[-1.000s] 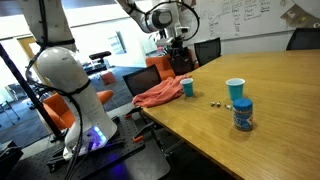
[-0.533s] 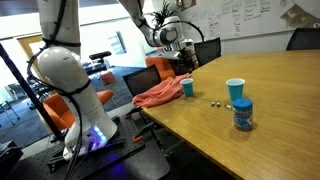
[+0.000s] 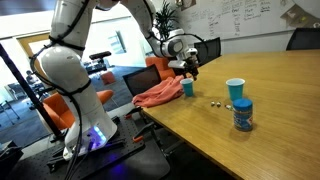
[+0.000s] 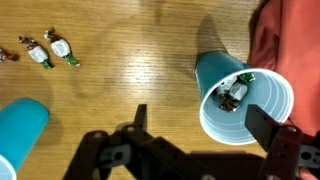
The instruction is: Pour the contents in the blue cup on the left into the cup on the right
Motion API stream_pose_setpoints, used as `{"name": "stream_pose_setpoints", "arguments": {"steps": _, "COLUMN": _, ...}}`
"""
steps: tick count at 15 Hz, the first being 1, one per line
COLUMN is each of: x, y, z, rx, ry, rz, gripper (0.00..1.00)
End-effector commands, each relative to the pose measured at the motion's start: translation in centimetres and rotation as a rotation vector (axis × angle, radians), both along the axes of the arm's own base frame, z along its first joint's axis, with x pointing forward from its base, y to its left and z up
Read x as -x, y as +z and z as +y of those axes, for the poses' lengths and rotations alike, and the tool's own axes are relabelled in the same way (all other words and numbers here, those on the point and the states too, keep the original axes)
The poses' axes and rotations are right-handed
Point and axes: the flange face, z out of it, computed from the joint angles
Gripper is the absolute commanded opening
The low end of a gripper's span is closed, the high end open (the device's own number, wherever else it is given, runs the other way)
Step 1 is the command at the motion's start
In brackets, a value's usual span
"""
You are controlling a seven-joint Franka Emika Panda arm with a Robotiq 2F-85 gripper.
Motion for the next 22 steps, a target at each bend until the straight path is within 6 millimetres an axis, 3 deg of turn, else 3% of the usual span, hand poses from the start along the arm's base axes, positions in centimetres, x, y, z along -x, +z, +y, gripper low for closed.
{"name": "stream_pose_setpoints", "arguments": {"steps": 1, "x": -1.7, "y": -1.2, "z": 0.8, "rx": 0.019, "ry": -0.010, "rz": -0.021, "gripper": 1.00}}
{"name": "stream_pose_setpoints", "arguments": {"steps": 4, "x": -2.3, "y": -1.9, "z": 1.2, "rx": 0.028, "ry": 0.002, "rz": -0.015, "gripper": 0.97}}
{"name": "stream_pose_setpoints", "arguments": {"steps": 5, "x": -2.5, "y": -2.0, "z": 1.3, "rx": 0.027, "ry": 0.005, "rz": -0.015, "gripper": 0.72}}
{"name": "stream_pose_setpoints", "arguments": {"steps": 7, "x": -2.8, "y": -2.2, "z": 1.4, "rx": 0.025, "ry": 0.009, "rz": -0.018, "gripper": 0.71}}
{"name": "stream_pose_setpoints", "arguments": {"steps": 16, "x": -3.1, "y": -2.5, "z": 1.6, "rx": 0.026, "ry": 0.011, "rz": 0.015, "gripper": 0.01}}
{"name": "stream_pose_setpoints", "arguments": {"steps": 22, "x": -3.2, "y": -2.3, "z": 1.9, "rx": 0.031, "ry": 0.014, "rz": 0.030, "gripper": 0.01}}
